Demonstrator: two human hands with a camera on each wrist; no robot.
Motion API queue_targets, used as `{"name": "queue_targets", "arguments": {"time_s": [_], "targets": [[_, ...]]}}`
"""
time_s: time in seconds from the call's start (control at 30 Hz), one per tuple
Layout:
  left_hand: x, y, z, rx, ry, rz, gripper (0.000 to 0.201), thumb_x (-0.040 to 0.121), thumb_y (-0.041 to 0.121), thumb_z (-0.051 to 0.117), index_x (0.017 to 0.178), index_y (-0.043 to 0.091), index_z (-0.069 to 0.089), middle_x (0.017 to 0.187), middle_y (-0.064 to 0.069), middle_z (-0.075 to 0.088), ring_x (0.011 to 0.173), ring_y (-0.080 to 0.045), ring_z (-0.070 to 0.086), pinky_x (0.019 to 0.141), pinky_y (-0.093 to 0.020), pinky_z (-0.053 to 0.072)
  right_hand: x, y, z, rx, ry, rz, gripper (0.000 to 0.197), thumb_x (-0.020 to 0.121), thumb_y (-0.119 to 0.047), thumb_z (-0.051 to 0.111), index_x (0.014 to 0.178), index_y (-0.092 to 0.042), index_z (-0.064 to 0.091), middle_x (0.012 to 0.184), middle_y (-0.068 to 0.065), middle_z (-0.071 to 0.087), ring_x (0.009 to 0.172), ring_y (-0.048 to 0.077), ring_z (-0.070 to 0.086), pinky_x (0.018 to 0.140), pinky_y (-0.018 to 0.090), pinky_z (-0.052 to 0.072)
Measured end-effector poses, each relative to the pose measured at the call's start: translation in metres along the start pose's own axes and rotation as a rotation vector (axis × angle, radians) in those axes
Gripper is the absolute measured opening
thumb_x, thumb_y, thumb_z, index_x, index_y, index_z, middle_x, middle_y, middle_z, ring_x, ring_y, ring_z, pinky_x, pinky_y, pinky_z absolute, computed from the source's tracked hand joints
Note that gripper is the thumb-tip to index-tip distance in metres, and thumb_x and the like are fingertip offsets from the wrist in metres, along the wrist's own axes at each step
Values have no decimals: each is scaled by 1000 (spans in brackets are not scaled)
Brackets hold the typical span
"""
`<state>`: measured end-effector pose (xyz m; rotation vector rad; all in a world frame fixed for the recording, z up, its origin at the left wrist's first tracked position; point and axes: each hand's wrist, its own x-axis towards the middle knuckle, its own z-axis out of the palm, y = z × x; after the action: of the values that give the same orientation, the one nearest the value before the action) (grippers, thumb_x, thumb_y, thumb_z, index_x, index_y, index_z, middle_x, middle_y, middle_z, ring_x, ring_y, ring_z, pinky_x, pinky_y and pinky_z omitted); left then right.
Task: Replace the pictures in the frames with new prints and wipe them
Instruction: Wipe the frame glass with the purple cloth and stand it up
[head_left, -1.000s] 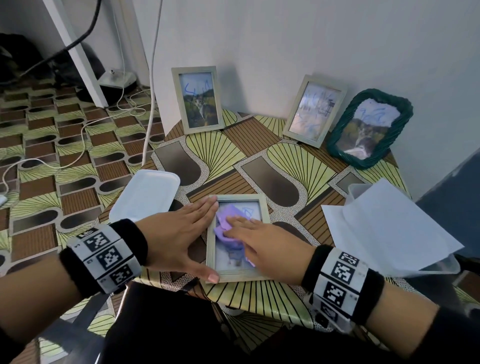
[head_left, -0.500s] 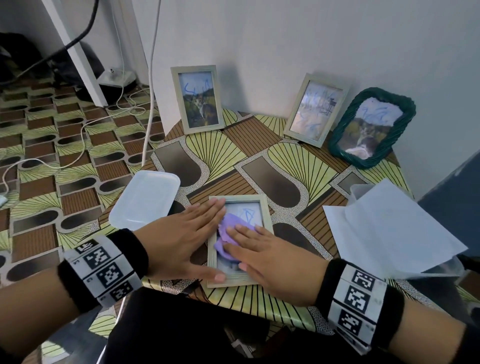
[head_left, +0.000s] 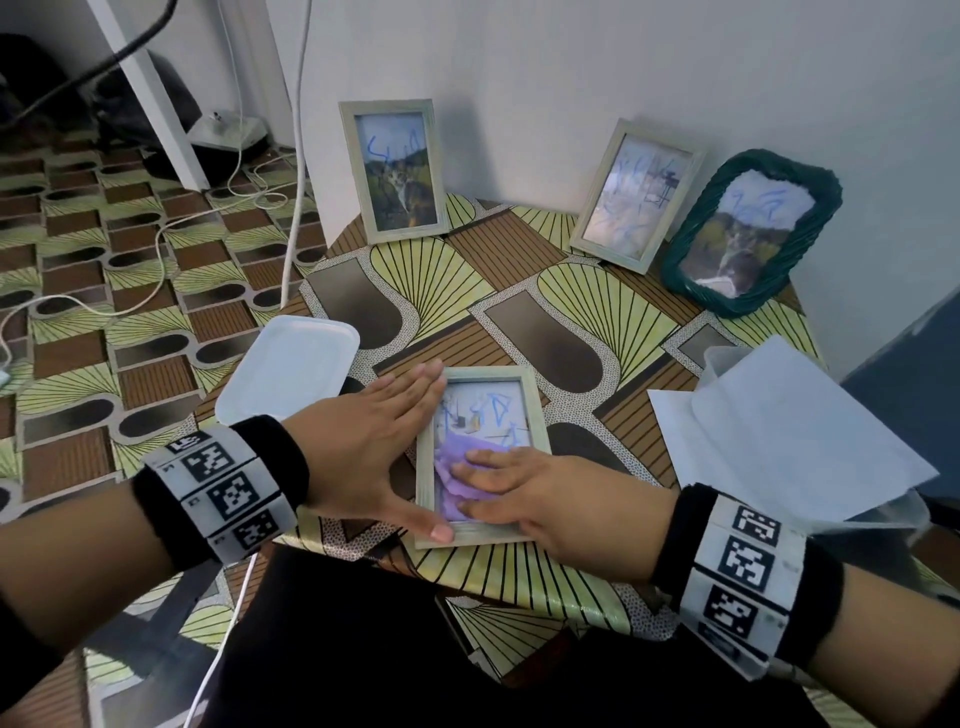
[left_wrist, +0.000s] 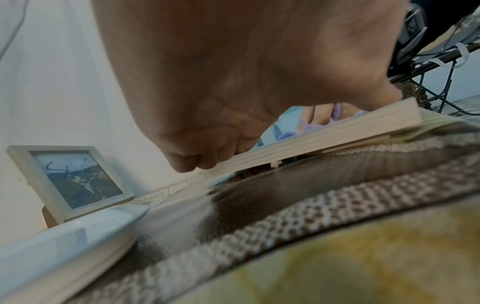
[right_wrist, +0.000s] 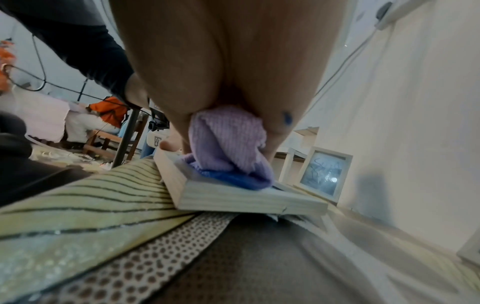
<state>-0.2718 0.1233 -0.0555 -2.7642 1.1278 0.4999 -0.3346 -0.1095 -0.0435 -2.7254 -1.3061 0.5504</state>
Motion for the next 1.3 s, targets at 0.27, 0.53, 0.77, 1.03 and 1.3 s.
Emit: {"name": "queue_targets", "arguments": {"time_s": [0.27, 0.53, 0.77, 1.03, 1.3], "targets": [[-1, -1, -1, -42, -15, 10, 142, 52, 106, 26, 144, 19, -38, 150, 7, -45, 134, 2, -42, 110, -25, -23, -10, 1, -6, -183, -26, 42, 51, 98, -8, 37, 149, -15, 40, 162, 2, 22, 150, 18, 17, 123, 32, 13], [-2, 0, -3, -67, -21, 14, 142, 53, 106, 28, 144, 20, -38, 149, 8, -47, 133, 4, -42, 108, -24, -23, -8, 5, -7, -229, -35, 230, 48, 102, -19, 32, 150, -16, 34, 164, 2, 15, 152, 16, 7, 122, 40, 2], [-2, 2, -6, -82, -59, 2, 142, 54, 105, 32, 144, 20, -37, 149, 8, -47, 125, 7, -47, 103, -19, -25, 15, 22, -14, -239, -57, 283, 54, 101, -7, 37, 153, -12, 25, 165, 9, 3, 152, 23, 9, 123, 40, 13], [-3, 2, -9, -94, -76, -6, 142, 51, 106, 32, 143, 22, -39, 147, 11, -48, 122, 10, -48, 104, -21, -23, 47, 18, -22, -159, -49, 336, 62, 98, -17, 50, 153, -6, 24, 164, 15, 5, 151, 24, 12, 118, 42, 28], [-2, 2, -11, -89, -30, -8, 143, 50, 106, 32, 145, 23, -34, 151, 10, -42, 119, 12, -47, 97, -13, -26, 53, 7, -21, -13, 45, 300, 54, 100, -5, 37, 153, -7, 26, 164, 13, 9, 151, 21, 12, 121, 29, 15]]}}
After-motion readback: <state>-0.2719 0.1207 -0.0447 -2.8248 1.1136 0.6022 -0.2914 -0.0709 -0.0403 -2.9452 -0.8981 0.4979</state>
